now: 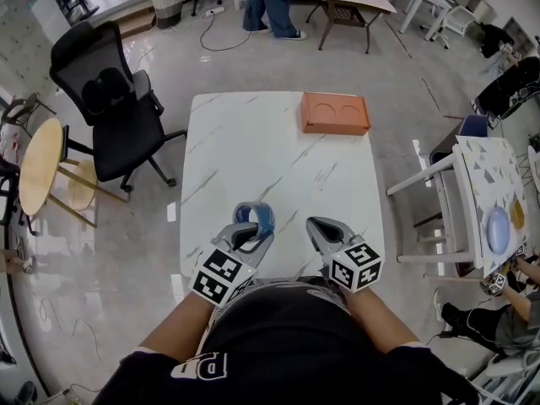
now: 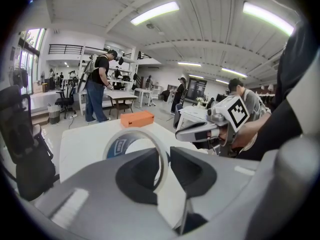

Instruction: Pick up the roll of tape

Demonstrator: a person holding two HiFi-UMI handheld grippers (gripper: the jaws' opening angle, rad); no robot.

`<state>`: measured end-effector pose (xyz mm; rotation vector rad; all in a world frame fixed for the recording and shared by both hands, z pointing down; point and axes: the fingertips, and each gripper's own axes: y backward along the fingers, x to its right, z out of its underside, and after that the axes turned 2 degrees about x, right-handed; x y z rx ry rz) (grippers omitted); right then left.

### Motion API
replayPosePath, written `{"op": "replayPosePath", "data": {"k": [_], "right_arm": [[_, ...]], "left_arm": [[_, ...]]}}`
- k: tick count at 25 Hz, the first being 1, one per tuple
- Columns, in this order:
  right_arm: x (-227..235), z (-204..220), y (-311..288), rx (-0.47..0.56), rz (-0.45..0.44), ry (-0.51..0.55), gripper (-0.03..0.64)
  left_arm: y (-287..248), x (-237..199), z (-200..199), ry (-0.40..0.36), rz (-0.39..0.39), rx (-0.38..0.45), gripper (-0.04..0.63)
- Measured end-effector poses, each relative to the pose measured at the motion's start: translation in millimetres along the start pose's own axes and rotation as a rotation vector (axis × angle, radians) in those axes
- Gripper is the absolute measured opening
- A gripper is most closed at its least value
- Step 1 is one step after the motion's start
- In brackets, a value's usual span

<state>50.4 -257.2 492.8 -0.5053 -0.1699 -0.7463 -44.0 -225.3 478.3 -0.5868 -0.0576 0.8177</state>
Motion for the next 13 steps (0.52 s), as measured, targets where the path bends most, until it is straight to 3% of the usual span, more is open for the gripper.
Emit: {"op": "replayPosePath", "data": {"k": [13], "right_arm": [[5.5,4.5,2.9,-0.012,0.006,-0.010,-0.002]], "left_arm": [[-4.4,1.7,-1.5,0.004,-0.001,0.006,0.130]]}}
